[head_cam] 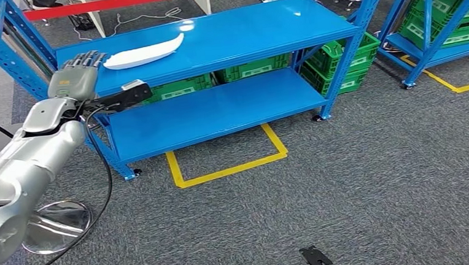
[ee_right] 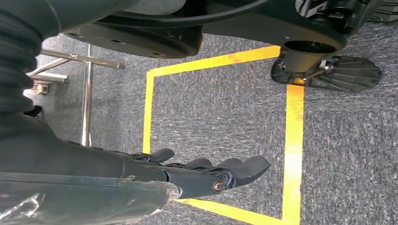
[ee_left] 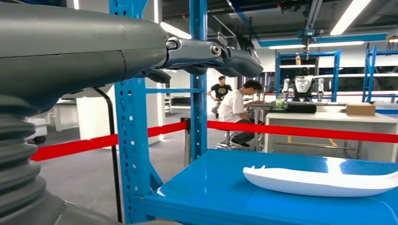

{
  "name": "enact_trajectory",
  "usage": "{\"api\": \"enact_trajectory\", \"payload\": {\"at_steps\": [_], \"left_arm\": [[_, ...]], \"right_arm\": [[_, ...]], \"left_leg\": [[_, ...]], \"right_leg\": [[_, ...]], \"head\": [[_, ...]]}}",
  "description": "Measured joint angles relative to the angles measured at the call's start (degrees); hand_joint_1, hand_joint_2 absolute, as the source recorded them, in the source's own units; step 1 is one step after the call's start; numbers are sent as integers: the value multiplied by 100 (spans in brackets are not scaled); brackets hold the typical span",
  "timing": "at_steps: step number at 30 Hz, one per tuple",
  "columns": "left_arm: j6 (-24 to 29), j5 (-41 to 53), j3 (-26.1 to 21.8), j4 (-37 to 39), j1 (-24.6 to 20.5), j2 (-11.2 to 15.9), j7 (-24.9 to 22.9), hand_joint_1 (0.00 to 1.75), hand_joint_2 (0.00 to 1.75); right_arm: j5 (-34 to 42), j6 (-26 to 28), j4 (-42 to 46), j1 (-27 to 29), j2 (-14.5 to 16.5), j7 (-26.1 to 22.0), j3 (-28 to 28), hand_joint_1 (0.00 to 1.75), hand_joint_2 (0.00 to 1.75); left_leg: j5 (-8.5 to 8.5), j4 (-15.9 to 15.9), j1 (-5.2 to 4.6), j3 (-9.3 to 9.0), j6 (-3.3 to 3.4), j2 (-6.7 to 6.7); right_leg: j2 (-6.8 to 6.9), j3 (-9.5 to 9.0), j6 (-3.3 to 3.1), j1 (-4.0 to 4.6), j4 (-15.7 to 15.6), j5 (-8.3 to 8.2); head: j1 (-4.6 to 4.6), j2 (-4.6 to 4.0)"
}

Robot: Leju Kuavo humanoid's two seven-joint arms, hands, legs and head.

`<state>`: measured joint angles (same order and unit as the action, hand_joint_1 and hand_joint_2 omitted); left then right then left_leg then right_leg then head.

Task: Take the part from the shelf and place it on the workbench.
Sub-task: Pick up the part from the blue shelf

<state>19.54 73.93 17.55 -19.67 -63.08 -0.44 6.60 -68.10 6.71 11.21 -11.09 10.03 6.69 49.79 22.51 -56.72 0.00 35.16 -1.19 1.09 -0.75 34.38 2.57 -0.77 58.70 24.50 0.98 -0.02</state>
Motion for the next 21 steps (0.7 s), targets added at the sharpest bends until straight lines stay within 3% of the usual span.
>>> {"api": "enact_trajectory", "payload": {"at_steps": [21], "left_arm": [[21, -49, -2, 32, 80, -34, 217, 0, 0]], "right_arm": [[-42, 2, 0, -1, 0, 9, 13, 0, 175]], "left_leg": [[0, 0, 0, 3, 0, 0]], "right_leg": [[1, 3, 0, 0, 0, 0]], "head": [[-1, 0]]}}
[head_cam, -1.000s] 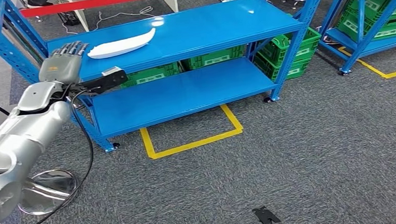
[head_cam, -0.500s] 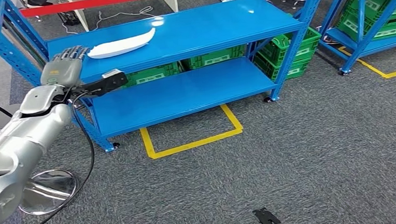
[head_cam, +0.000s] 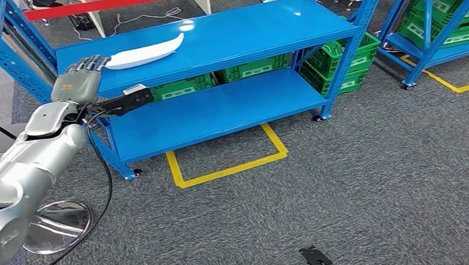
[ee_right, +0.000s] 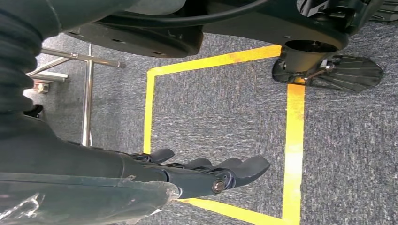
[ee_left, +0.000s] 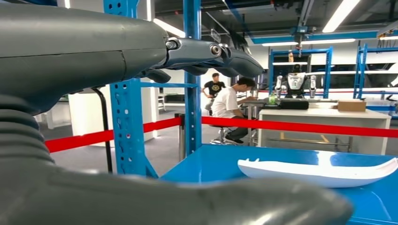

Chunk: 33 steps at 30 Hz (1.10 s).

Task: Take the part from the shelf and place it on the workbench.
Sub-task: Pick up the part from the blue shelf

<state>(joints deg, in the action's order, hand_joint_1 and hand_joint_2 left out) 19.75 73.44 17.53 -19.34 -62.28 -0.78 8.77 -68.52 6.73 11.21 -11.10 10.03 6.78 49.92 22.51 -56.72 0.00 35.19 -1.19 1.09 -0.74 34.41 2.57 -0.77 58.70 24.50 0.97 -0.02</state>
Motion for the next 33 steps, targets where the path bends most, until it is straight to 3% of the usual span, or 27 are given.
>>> {"api": "enact_trajectory", "payload": {"at_steps": [10, 16, 18, 20, 21, 22, 23, 25, 26, 27, 30, 33], "left_arm": [[-218, 87, 0, 3, -55, -10, -121, 0, 0], [-233, 91, 0, 7, -124, -22, -121, 0, 0], [-256, 91, 0, 7, -150, -29, -122, 0, 0], [-285, 90, 0, 7, -151, -34, -130, 0, 0], [-298, 90, 0, 8, -136, -38, -134, 0, 0], [-307, 90, 0, 9, -119, -43, -138, 0, 0], [-316, 90, 0, 10, -104, -46, -142, 0, 0], [-323, 90, 0, 11, -99, -55, -152, 0, 0], [-326, 90, 0, 11, -112, -60, -158, 0, 0], [-327, 90, 0, 11, -125, -66, -161, 0, 0], [-329, 90, 0, 11, -145, -69, -165, 0, 0], [-330, 90, 0, 11, -146, -69, -167, 0, 0]], "right_arm": [[11, -1, 0, 6, 0, -2, 27, 0, 175], [9, 2, -2, 5, 0, -13, 63, 0, 175], [8, 4, -2, 6, 0, -17, 74, 0, 175], [8, 5, -2, 24, -1, -19, 83, 0, 175], [9, 5, -2, 34, -1, -19, 87, 0, 175], [9, 5, -2, 40, -2, -20, 92, 0, 175], [10, 5, -2, 42, -2, -23, 95, 0, 175], [10, 6, -4, 45, 0, -28, 96, 0, 175], [10, 6, -8, 45, 3, -30, 96, 0, 175], [10, 6, -12, 44, 6, -31, 96, 0, 175], [10, 5, -17, 34, 11, -33, 96, 0, 175], [10, 5, -17, 34, 11, -33, 96, 0, 175]], "left_leg": [[21, -21, -44, 11, 48, 1], [44, 81, -59, -38, 209, -2], [48, 113, -38, -106, 251, -4], [72, 113, -39, -136, 262, 1], [88, 111, -35, -153, 255, 7], [111, 108, -26, -179, 237, 14], [144, 99, -11, -216, 209, 20], [245, 60, 29, -294, 127, 25], [297, 26, 38, -308, 79, 25], [338, 0, 41, -302, 38, 26], [373, -23, 33, -262, -10, 29], [372, -21, 33, -261, -10, 28]], "right_leg": [[1, -1, 33, -49, -8, -1], [11, 27, 156, -79, 74, -26], [18, 267, 144, -67, 479, 186], [18, 661, 140, -58, 1191, 461], [19, 830, 150, -59, 1448, 521], [21, 921, 167, -63, 1529, 477], [23, 904, 188, -71, 1386, 319], [15, 660, 251, -103, 706, -141], [2, 538, 255, -109, 363, -236], [-10, 448, 226, -111, 167, -248], [-24, 378, 112, -96, 97, -115], [-23, 384, 107, -96, 101, -123]], "head": [[2, 0], [-6, 0], [-22, 0], [-34, 0], [-35, 0], [-38, 0], [-39, 0], [-40, 0], [-49, 0], [-57, 0], [-73, 0], [-75, 0]]}}
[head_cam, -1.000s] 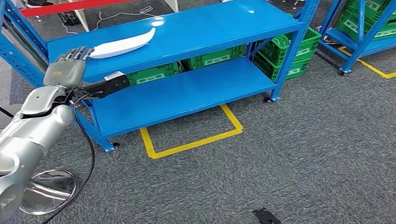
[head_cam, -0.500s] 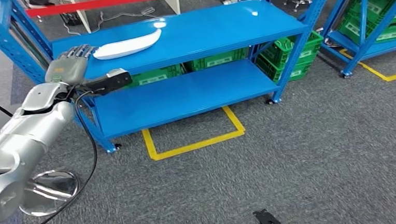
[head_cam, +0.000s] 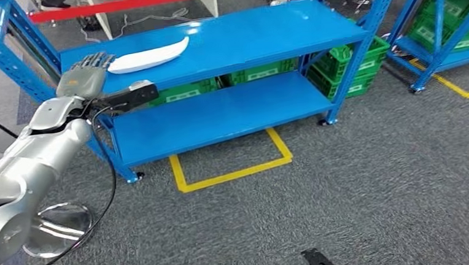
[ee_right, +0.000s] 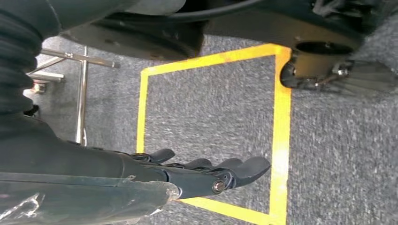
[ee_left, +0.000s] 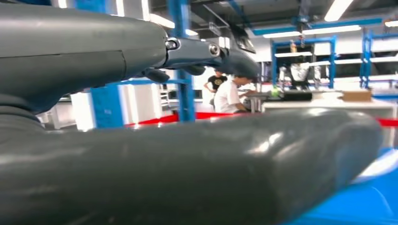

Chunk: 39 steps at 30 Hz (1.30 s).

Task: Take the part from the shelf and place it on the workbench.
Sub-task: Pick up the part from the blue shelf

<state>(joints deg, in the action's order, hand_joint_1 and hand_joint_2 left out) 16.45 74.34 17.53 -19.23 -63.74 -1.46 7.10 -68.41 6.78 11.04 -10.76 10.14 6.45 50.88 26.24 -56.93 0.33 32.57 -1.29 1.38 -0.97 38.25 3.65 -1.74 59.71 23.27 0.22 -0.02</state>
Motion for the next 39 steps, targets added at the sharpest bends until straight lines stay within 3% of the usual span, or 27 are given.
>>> {"api": "enact_trajectory", "payload": {"at_steps": [2, 5, 7, 9, 10, 12, 13, 14, 16, 17, 19, 21, 23, 24, 25, 28, 29, 30, 32, 33, 37, 38, 39], "left_arm": [[-4, 0, 0, 0, 1, -3, -8, 0, 0], [-9, 1, 1, -1, 9, -11, -19, 0, 0], [-8, 1, 2, 6, 61, -32, -23, 0, 0], [-9, 2, 2, 15, 124, -44, -24, 0, 0], [-10, 2, 2, 17, 131, -41, -24, 0, 0], [-12, 2, 2, 28, 136, -27, -24, 0, 0], [-13, 2, 2, 34, 139, -19, -24, 0, 0], [-14, 1, 2, 39, 134, -17, -24, 0, 0], [-12, 2, 2, 38, 95, -23, -24, 0, 0], [-11, 1, 2, 35, 71, -24, -24, 0, 0], [-11, 1, 0, 33, 64, -16, -27, 0, 0], [-13, 2, -1, 38, 130, -9, -31, 0, 0], [-14, 4, 0, 43, 208, -13, -31, 0, 0], [-13, 4, 0, 43, 229, -14, -31, 0, 0], [-13, 4, 0, 44, 239, -17, -31, 0, 0], [-22, 4, 0, 76, 249, -28, -27, 0, 0], [-13, 0, 0, 84, 242, -26, -10, 0, 44], [6, -9, -1, 81, 223, -25, 17, 0, 87], [76, -33, -2, 56, 165, -15, 85, 0, 175], [109, -35, -2, 46, 145, -14, 105, 0, 175], [186, 66, 1, 43, 267, 7, 91, 0, 0], [201, 86, 2, 43, 314, 8, 75, 0, 0], [214, 96, 3, 44, 346, 7, 60, 0, 0]], "right_arm": [[-1, 1, 0, 6, -2, 1, 2, 0, 175], [-4, 5, 1, 21, -4, -2, 9, 0, 175], [-8, 14, 2, 45, -4, -7, 26, 0, 175], [-8, 22, 1, 82, -2, -11, 44, 0, 175], [-7, 22, 1, 91, 1, -11, 46, 0, 175], [-2, 22, -7, 103, 18, -11, 48, 0, 175], [-1, 22, -10, 104, 24, -10, 50, 0, 175], [0, 22, -13, 100, 27, -10, 52, 0, 175], [-3, 23, -8, 64, 21, -11, 56, 0, 175], [-5, 24, -5, 42, 19, -12, 57, 0, 175], [-6, 26, -4, 11, 19, -15, 57, 0, 175], [-3, 27, -4, 25, 16, -15, 57, 0, 175], [-1, 27, -5, 65, 14, -12, 57, 0, 175], [0, 27, -5, 87, 13, -11, 57, 0, 175], [0, 26, -6, 109, 13, -11, 57, 0, 175], [10, 19, -24, 160, 15, -22, 60, 0, 175], [12, 15, -30, 149, 15, -26, 61, 0, 175], [11, 14, -31, 120, 14, -30, 61, 0, 175], [4, 9, -30, 62, 15, -34, 61, 0, 175], [3, 9, -30, 48, 15, -38, 61, 0, 175], [4, 3, -28, 62, 13, -58, 68, 0, 175], [6, 1, -28, 84, 13, -61, 73, 0, 175], [8, -1, -29, 107, 13, -66, 78, 0, 175]], "left_leg": [[2, 2, -2, -5, -6, 0], [36, -26, 6, -37, -50, -11], [234, -773, 15, 606, -117, -50], [203, -1205, 2, 1249, -122, -78], [-101, -880, -19, 1233, -74, -87], [-903, -120, -85, 1122, 28, -109], [-1155, 131, -112, 1068, 60, -116], [-1242, 279, -123, 1017, 86, -113], [-1092, 315, -114, 893, 132, -98], [-1014, 323, -107, 817, 170, -88], [-884, 328, -122, 651, 247, -74], [-728, 328, -155, 487, 300, -59], [-553, 328, -181, 282, 315, -33], [-458, 328, -192, 161, 316, -22], [-354, 327, -203, 31, 315, -15], [-47, 269, -241, -263, 284, -4], [32, 232, -247, -309, 266, -2], [87, 186, -248, -332, 249, -1], [112, 3, -239, -272, 200, -15], [122, -213, -227, -148, 158, -24], [532, -1408, -88, 776, -60, -53], [553, -1473, -59, 925, -83, -58], [430, -1359, -40, 982, -90, -64]], "right_leg": [[1, 11, -24, 2, -1, -29], [1, -6, -116, 13, 3, -10], [-10, -296, -193, 3, -15, 204], [-19, -672, -228, -6, -61, 472], [-20, -784, -212, -7, -86, 549], [-30, -981, -156, 3, -144, 698], [-36, -1064, -124, 13, -206, 769], [-41, -1148, -87, 26, -237, 796], [-37, -1249, -33, 38, -223, 771], [-20, -1221, -21, 43, -67, 721], [17, -881, -45, 64, 528, 786], [34, -365, -89, 115, 1182, 1119], [32, 23, -114, 164, 1325, 1483], [32, 128, -121, 175, 1176, 1493], [33, 187, -126, 177, 903, 1282], [54, 210, -168, 176, -108, -180], [60, 195, -204, 186, -260, -458], [63, 170, -248, 197, -307, -504], [58, 90, -319, 189, -266, -411], [59, 42, -346, 175, -275, -370], [42, -178, -367, 124, -290, -169], [36, -239, -354, 112, -289, -114], [32, -305, -336, 100, -289, -61]], "head": [[12, 0], [48, 0], [72, 0], [87, 0], [87, 0], [98, 0], [103, 0], [108, 0], [100, 1], [93, 1], [79, 1], [65, 0], [52, 0], [50, 0], [48, 0], [59, 1], [72, 1], [87, 1], [108, 0], [115, 0], [134, 0], [136, 0], [136, 0]]}}
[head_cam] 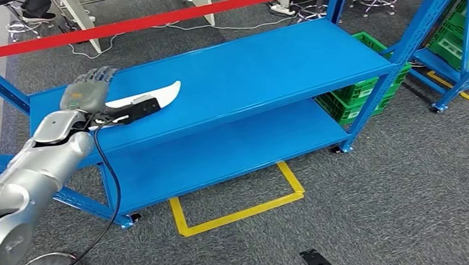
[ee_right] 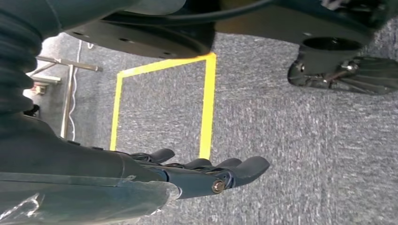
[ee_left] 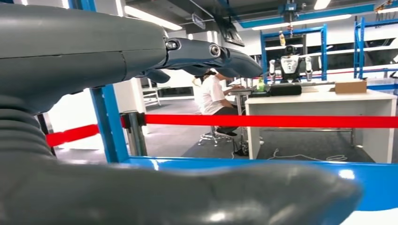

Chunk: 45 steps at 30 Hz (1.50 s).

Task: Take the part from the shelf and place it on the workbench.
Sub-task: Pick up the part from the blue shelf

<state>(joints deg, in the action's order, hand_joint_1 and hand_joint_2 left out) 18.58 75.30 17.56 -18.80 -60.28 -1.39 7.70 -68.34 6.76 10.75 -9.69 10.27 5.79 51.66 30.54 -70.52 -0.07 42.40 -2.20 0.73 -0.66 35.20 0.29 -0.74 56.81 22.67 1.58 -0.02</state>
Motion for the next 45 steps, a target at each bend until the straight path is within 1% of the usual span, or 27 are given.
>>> {"api": "enact_trajectory", "payload": {"at_steps": [1, 2, 3, 4, 5, 7, 8, 10, 11, 12, 13, 15, 17, 18, 19, 22, 26, 36, 45], "left_arm": [[11, 7, 1, 0, 15, -2, -10, 0, 0], [19, 9, 2, 0, 19, -4, -19, 0, 0], [26, 8, 3, 1, 16, -4, -30, 0, 0], [31, 4, 3, 1, 14, -5, -39, 0, 0], [35, -1, 3, 2, 16, -4, -50, 0, 0], [40, -13, 3, -1, 10, -5, -74, 0, 0], [45, -17, 3, -3, -3, -9, -87, 0, 0], [55, -19, 3, -9, -43, -16, -109, 0, 0], [58, -18, 3, -9, -55, -19, -114, 0, 0], [59, -16, 3, -9, -59, -17, -117, 0, 0], [60, -15, 3, -9, -55, -17, -118, 0, 0], [63, -1, 3, -9, -50, -15, -121, 0, 0], [67, 20, 3, -9, -48, -11, -130, 0, 87], [66, 29, 3, -9, -47, -10, -134, 0, 131], [60, 37, 3, -9, -48, -11, -136, 0, 175], [-29, 58, 4, -6, -63, -11, -137, 0, 175], [-202, 83, 11, 16, -85, -9, -163, 0, 175], [-299, 150, 54, 69, -78, -1, -219, 0, 175], [-539, 203, 69, 150, 68, 7, -391, 0, 175]], "right_arm": [[1, -3, -1, 16, 1, -5, 3, 0, 175], [2, -5, -1, 27, 2, -12, 5, 0, 175], [2, -7, -3, 32, 4, -19, 6, 0, 175], [3, -8, -4, 31, 6, -25, 7, 0, 175], [3, -8, -5, 27, 7, -29, 8, 0, 175], [1, -7, -5, 3, 5, -34, 10, 0, 175], [-3, -5, -5, -10, 3, -37, 12, 0, 175], [-9, -5, -4, -44, 0, -40, 24, 0, 175], [-12, -5, -4, -56, -1, -41, 34, 0, 175], [-14, -5, -4, -66, -2, -40, 44, 0, 175], [-16, -5, -4, -71, -2, -40, 54, 0, 175], [-22, -5, -4, -76, -2, -40, 62, 0, 175], [-33, -5, -4, -82, -2, -42, 66, 0, 175], [-38, -5, -4, -84, -2, -41, 66, 0, 175], [-44, -5, -4, -85, -2, -40, 67, 0, 175], [-62, -8, -4, -89, -2, -34, 75, 0, 175], [-70, -14, -4, -91, -2, -33, 94, 0, 175], [-78, -14, -4, -96, -2, -35, 117, 0, 175], [-109, -13, -4, -117, -2, -34, 121, 0, 175]], "left_leg": [[-267, 280, 7, -32, 8, -5], [-626, 663, 2, -119, 31, -14], [-931, 1073, -15, -211, 65, -22], [-1145, 1386, -33, -295, 97, -20], [-1256, 1571, -48, -344, 125, -18], [-1269, 1659, -59, -419, 164, -2], [-1289, 1693, -52, -465, 145, -2], [-1310, 1763, -38, -545, 106, 5], [-1310, 1770, -39, -557, 88, 10], [-1298, 1760, -43, -555, 107, 17], [-1284, 1746, -48, -550, 128, 23], [-1265, 1720, -54, -536, 156, 29], [-1255, 1707, -62, -531, 170, 30], [-1254, 1705, -65, -531, 175, 30], [-1256, 1704, -65, -532, 178, 30], [-1267, 1705, -60, -535, 188, 29], [-1280, 1706, -45, -537, 175, 29], [-1285, 1706, -32, -535, 169, 29], [-1285, 1705, -33, -534, 169, 30]], "right_leg": [[-2, -67, 23, -13, 0, 52], [-4, -128, 49, -25, -3, 100], [-9, -178, 81, -30, 4, 147], [-16, -215, 114, -31, 11, 195], [-24, -244, 146, -28, 16, 244], [-35, -321, 208, -23, -20, 316], [-33, -366, 190, -16, -65, 315], [-18, -462, 95, 2, -153, 307], [-8, -488, 50, 5, -177, 306], [3, -511, 43, 3, -189, 318], [10, -521, 68, -1, -200, 319], [19, -530, 139, -8, -216, 327], [20, -536, 220, -20, -228, 331], [20, -537, 241, -24, -230, 332], [19, -535, 249, -26, -229, 332], [19, -531, 259, -22, -222, 328], [19, -530, 256, -3, -212, 323], [20, -530, 252, 9, -207, 321], [20, -530, 252, 8, -208, 321]], "head": [[-1, 0], [-1, 0], [1, 0], [-4, 0], [-4, 0], [0, 0], [1, 0], [-25, 0], [-39, 0], [-49, 0], [-47, 0], [-50, 0], [-46, 0], [-44, 0], [-43, 0], [-43, 0], [-42, 0], [-44, 0], [-43, 0]]}}
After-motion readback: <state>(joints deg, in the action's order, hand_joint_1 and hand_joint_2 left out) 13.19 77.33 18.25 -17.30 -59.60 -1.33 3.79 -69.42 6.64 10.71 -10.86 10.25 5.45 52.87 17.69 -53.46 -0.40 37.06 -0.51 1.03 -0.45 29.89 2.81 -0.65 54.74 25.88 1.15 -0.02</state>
